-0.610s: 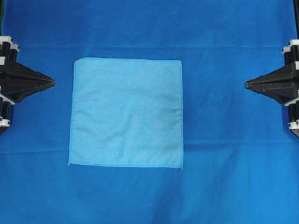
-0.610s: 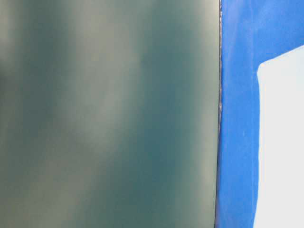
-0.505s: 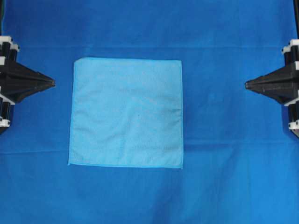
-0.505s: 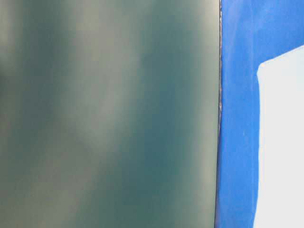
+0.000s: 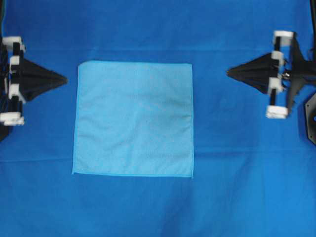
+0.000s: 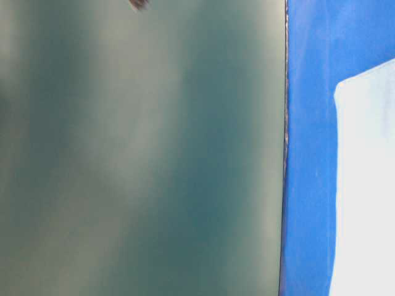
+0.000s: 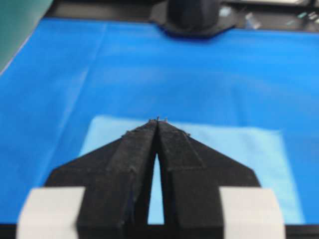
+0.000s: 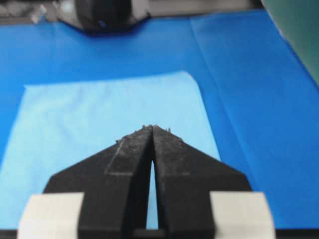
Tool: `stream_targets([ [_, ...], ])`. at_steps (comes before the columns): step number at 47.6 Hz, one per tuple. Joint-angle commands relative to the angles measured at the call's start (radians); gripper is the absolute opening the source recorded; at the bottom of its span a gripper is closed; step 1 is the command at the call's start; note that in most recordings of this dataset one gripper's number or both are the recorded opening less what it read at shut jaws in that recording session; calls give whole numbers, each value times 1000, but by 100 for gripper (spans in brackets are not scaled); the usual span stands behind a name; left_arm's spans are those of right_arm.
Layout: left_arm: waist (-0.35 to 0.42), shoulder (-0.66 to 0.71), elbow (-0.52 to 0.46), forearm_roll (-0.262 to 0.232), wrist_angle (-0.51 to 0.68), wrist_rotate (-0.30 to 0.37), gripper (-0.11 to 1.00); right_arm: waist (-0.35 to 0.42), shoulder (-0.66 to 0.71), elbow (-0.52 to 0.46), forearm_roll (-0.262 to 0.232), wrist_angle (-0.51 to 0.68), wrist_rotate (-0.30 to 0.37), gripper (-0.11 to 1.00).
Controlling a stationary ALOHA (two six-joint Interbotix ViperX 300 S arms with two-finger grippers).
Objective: Fold the light blue towel.
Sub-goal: 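Move both grippers to the towel's top corners and pinch them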
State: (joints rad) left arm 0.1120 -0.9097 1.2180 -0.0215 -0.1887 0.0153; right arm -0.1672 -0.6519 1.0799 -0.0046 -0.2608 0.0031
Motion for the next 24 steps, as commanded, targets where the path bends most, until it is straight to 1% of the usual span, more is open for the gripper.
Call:
stream_targets([
  [1,49,31,-6,-2,-6,-2,1,-43,67,-57,-2,0,2,1],
  [2,71,41,-5,-2,-6,-2,3,-52,87,-64,0,3,2,1],
  [3,83,49,-3,-2,-8,-2,5,-63,109,-72,0,6,0,4],
  [6,133,86,5,-2,-8,-2,20,-100,187,-101,-2,29,-2,23],
  [9,176,123,11,-2,-9,-3,39,-123,256,-135,-2,64,-5,44],
  [11,201,150,14,-2,-12,-3,51,-138,311,-164,-3,92,-6,54],
  [13,225,179,17,-2,-20,-5,63,-147,356,-187,-8,110,-6,63],
  [14,241,204,21,-2,-29,-5,69,-150,376,-198,-11,118,-6,64],
  [17,264,256,23,-2,-51,-3,81,-160,437,-230,-20,133,-6,60],
  [20,281,311,25,-2,-77,-2,82,-175,506,-262,-23,144,-6,57],
  [24,301,393,23,-2,-117,0,81,-187,578,-290,-23,146,-8,58],
])
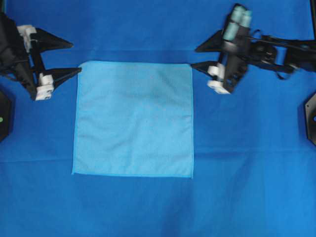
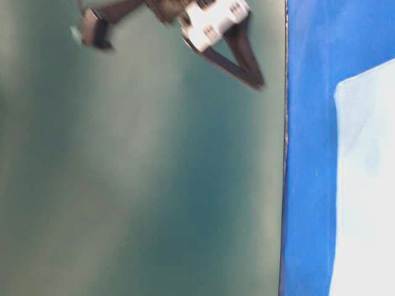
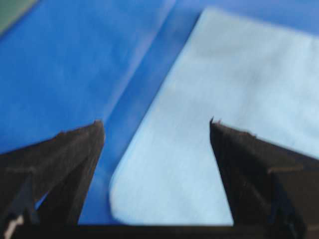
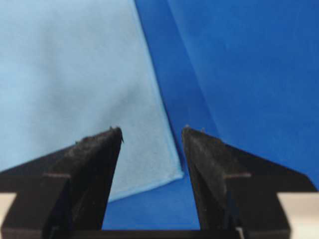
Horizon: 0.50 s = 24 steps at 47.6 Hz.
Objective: Fold the light blue towel.
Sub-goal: 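Move both grippers to the towel's top corners and pinch them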
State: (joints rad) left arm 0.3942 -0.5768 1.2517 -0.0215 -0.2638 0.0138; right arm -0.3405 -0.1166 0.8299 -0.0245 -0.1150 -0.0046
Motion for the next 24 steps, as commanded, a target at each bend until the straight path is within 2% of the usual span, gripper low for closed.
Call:
stream_targets([
  [1,23,92,-12,-2,-57,2,80,-15,60,-46,-3,0,2,58],
  [10,48,276,-29,-2,-140,2,80,-35,183,-87,-5,-5,0,58],
  [24,81,459,-83,-2,-149,2,76,-46,279,-110,-8,-5,0,57],
])
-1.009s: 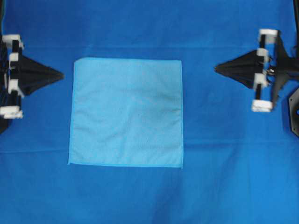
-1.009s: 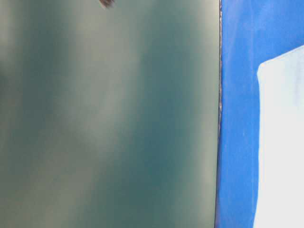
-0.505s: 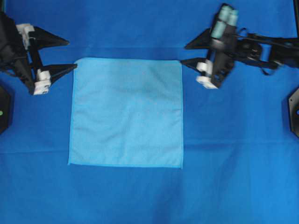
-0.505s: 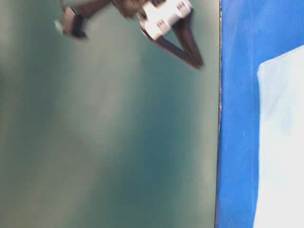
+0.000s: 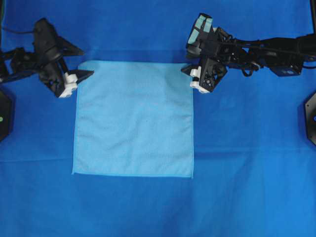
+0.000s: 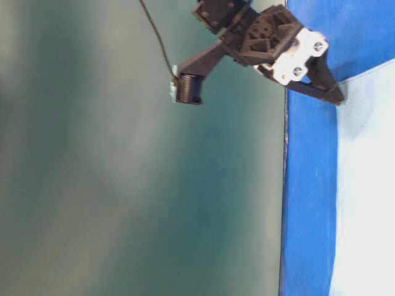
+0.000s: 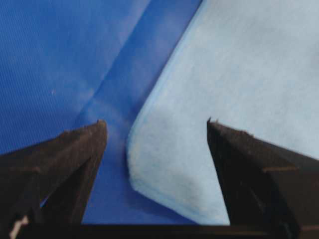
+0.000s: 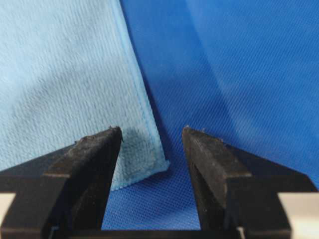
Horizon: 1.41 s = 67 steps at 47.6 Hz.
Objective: Fold the light blue towel.
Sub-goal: 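Move both grippers to the towel's top corners and pinch them, then pull the top edge down toward the bottom edge with both grippers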
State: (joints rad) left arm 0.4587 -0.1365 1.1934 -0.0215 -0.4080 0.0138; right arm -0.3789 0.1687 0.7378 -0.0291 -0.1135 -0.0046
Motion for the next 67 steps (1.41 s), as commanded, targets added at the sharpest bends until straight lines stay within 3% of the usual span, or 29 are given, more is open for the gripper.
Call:
stream_targets([
  [1,18,25,-26,-2,-3,0,75,-8,-6,-17,-3,-8,0,57],
  [5,20,43,-28,-2,8,2,68,-9,-5,-17,-3,-8,0,56],
  [10,12,51,-26,-2,32,14,40,-8,-3,-15,-15,-5,-2,46],
  [16,-9,52,-26,-2,57,23,9,-8,-2,-15,-21,-2,-2,11],
  [18,-15,52,-26,-2,63,29,3,-8,-2,-14,-23,-2,-2,2],
  [37,-15,21,-29,-2,72,40,2,2,-17,-20,-21,3,9,2],
  [49,-15,-124,-48,-2,166,92,2,2,-114,-18,-23,54,8,2],
  [62,-21,-155,-40,-2,222,112,2,9,-126,-15,-21,55,14,2],
  [67,-58,-170,-40,-2,250,112,2,32,-141,-11,-18,69,18,2],
])
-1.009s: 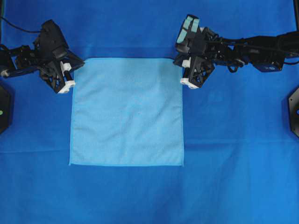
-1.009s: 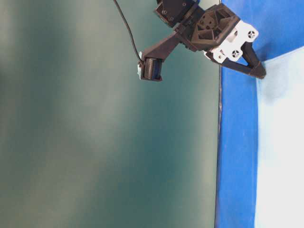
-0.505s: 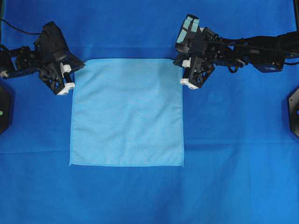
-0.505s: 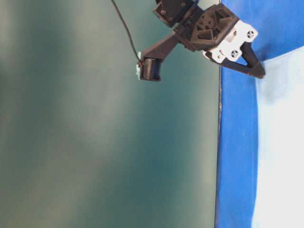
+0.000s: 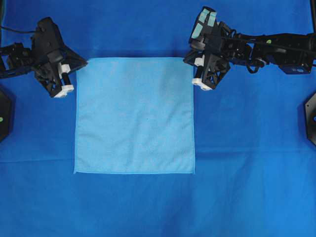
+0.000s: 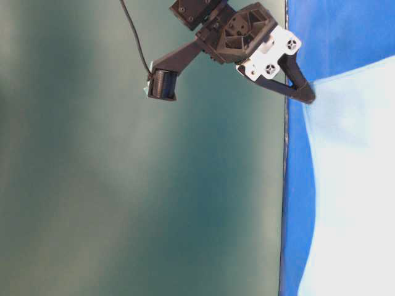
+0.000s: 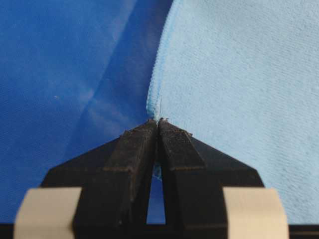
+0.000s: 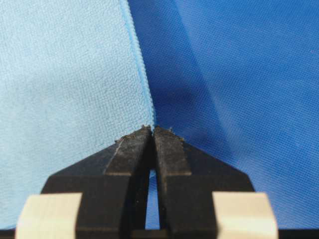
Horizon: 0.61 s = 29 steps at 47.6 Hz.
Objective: Fold the light blue towel.
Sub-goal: 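Pull the top edge down toward the bottom edge with both grippers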
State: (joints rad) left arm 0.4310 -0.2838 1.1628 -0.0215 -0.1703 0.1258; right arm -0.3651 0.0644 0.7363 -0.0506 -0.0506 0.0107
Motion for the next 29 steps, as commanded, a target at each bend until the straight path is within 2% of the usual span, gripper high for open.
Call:
stream_targets([
  [1,-40,-28,-9,-2,20,0,2,21,-40,-9,5,11,3,2],
  [9,-137,-87,-5,-2,87,-21,2,83,-81,-5,29,66,3,2],
  [16,-268,-152,12,-3,132,-48,2,166,-109,5,57,92,5,2],
  [24,-405,-181,37,-3,143,-140,2,261,-112,20,110,95,26,2],
  [29,-495,-172,34,-3,149,-222,2,322,-112,26,123,103,58,2],
])
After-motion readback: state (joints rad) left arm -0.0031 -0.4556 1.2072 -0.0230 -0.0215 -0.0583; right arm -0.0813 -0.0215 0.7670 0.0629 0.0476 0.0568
